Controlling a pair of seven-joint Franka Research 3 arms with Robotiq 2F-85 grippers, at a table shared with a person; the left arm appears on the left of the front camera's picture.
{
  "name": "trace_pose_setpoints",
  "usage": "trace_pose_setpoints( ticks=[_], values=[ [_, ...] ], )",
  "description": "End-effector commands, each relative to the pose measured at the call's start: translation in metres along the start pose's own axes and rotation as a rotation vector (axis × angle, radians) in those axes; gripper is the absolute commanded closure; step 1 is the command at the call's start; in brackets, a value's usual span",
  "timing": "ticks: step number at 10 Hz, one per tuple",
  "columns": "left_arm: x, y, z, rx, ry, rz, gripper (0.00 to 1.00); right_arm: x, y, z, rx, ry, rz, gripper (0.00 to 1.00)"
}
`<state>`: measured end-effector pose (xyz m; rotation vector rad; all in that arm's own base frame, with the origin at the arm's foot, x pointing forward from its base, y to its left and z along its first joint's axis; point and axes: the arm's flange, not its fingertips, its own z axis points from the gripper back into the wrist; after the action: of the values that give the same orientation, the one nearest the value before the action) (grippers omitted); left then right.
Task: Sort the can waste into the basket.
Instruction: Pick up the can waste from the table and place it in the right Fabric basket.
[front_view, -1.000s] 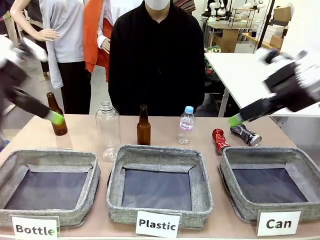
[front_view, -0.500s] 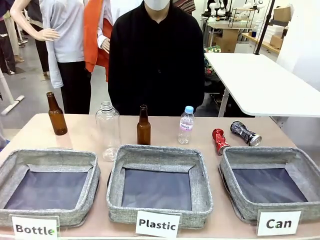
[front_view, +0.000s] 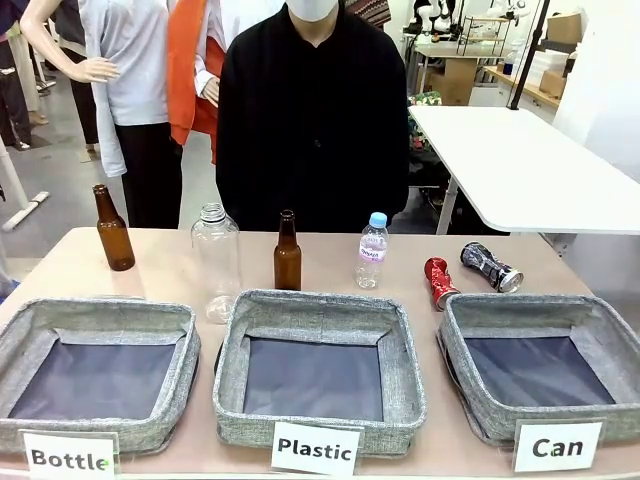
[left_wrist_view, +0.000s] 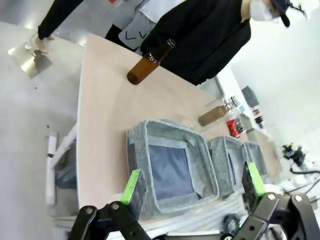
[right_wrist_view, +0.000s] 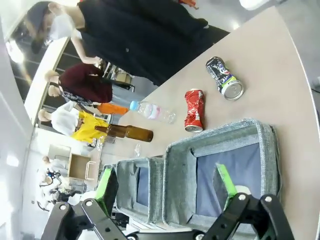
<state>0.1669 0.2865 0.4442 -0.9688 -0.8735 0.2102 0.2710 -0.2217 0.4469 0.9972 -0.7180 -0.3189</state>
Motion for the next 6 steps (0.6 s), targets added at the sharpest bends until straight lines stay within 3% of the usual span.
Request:
trace_pose_setpoints(
  ticks=[1, 2, 3, 6],
  values=[
    [-0.083, -0.033, -0.112, -0.032, -0.032, 0.015, 0.00, 0.000, 0.009, 0.002, -0.001, 0.011, 0.025, 0.00],
    [-0.084, -0.048, -0.126, -0.009, -0.018, 0.006, 0.00, 0.000, 0.009, 0.002, -0.001, 0.011, 0.025, 0.00],
    [0.006, 0.008, -0.014, -0.021, -0.006, 0.038, 0.00, 0.000, 0.009, 0.002, -0.001, 0.011, 0.025, 0.00],
    [0.006, 0.008, -0.014, -0.021, -0.006, 0.038, 0.00, 0.000, 0.009, 0.002, -0.001, 0.011, 0.025, 0.00]
  ],
)
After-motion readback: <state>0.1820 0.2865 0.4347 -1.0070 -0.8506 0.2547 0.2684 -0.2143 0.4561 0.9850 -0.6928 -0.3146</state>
